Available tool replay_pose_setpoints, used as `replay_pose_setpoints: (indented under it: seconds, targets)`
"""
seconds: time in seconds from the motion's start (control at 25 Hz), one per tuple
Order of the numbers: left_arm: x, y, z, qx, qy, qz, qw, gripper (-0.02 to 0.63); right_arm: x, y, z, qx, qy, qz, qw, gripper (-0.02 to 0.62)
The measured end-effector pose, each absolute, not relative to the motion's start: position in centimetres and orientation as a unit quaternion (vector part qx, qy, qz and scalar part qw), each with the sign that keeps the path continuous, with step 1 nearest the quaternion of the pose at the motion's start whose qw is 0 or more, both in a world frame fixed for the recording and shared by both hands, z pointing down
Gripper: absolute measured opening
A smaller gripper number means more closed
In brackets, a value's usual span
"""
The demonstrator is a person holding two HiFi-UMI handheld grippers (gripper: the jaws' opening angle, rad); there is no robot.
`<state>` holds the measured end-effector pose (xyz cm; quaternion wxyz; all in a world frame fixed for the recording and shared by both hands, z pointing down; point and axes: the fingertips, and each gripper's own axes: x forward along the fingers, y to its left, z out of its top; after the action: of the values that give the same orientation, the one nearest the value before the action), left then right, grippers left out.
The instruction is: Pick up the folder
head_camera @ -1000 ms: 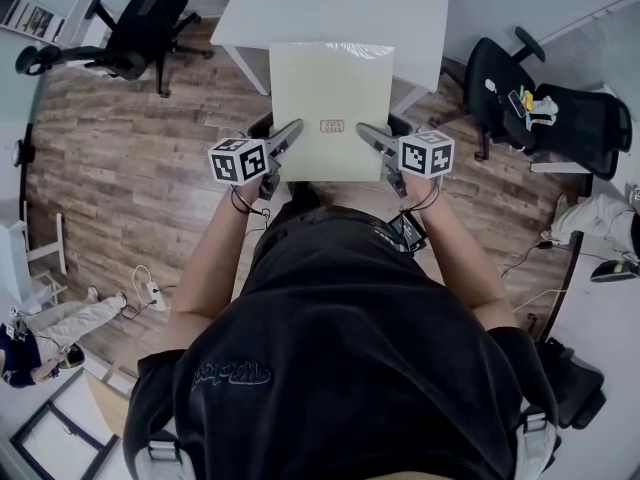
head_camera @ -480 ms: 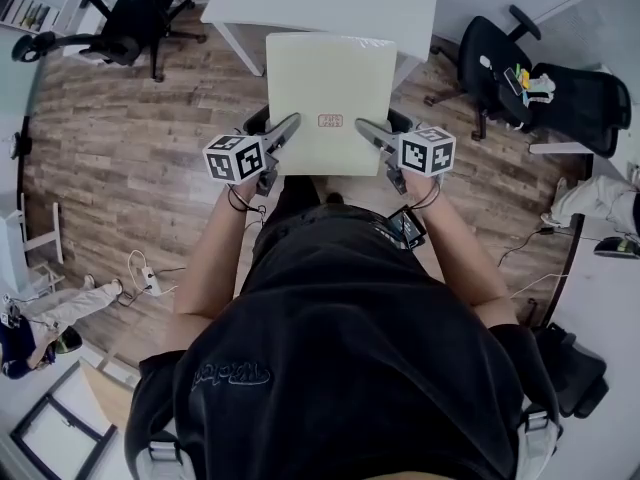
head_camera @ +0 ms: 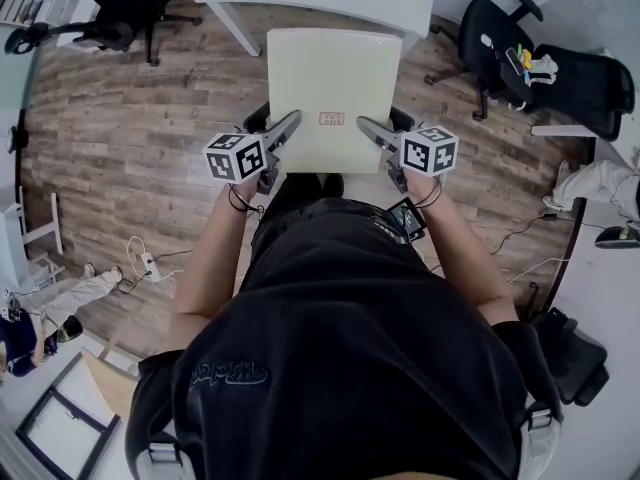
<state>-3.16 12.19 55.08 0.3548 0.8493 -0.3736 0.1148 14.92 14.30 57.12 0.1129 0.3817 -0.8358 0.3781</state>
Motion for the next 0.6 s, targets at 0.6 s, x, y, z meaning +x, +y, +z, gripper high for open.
replay_pose_setpoints:
  seconds: [0.6]
  targets:
    - [-4.5,12.5,54.0,0.852,-0.379,0.104,0.345,0.328,13.6,14.5,55.9,0.381,-0.843,0.364,0.108,0.337]
